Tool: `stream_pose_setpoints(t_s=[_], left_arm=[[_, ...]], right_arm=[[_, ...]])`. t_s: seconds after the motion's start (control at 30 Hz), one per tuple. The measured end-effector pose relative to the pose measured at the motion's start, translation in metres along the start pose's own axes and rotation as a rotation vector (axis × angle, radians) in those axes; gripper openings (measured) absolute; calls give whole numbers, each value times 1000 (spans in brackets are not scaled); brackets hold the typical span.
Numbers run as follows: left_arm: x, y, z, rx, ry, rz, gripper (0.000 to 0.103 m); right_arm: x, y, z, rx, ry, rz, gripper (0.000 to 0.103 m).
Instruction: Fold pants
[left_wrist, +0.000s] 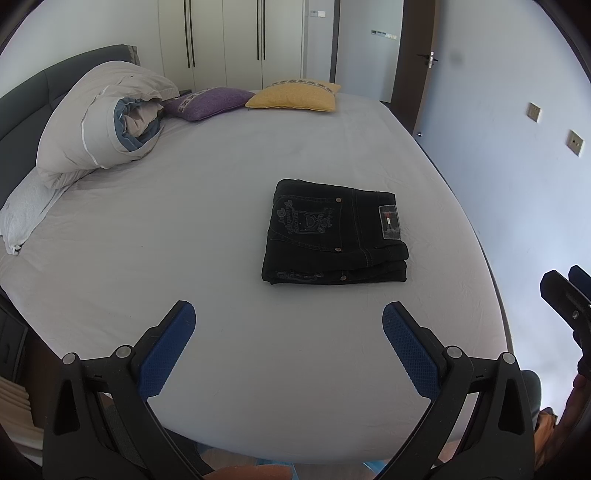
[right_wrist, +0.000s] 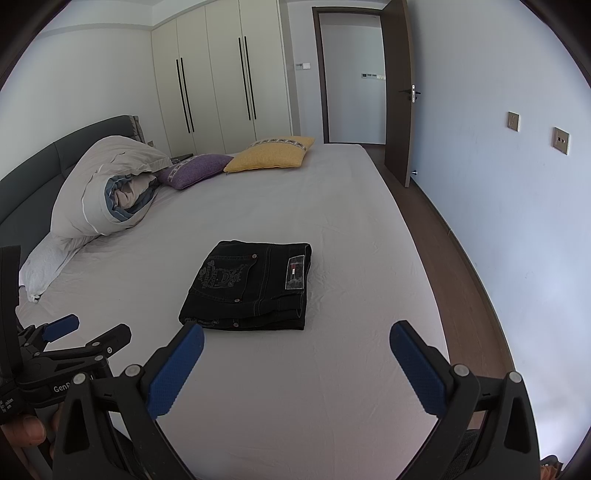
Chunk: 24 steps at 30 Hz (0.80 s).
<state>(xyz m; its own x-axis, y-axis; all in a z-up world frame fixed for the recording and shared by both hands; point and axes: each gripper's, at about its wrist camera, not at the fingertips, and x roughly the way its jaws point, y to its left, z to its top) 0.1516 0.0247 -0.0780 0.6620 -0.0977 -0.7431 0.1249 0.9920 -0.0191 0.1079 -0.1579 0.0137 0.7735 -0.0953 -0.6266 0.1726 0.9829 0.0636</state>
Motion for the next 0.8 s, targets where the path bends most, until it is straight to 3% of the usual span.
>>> stream_pose_setpoints(t_s=[0.8], left_arm=[[2, -2, -4, 3, 3, 4, 103]], right_arm=[[0, -1, -2, -5, 4, 5, 103]])
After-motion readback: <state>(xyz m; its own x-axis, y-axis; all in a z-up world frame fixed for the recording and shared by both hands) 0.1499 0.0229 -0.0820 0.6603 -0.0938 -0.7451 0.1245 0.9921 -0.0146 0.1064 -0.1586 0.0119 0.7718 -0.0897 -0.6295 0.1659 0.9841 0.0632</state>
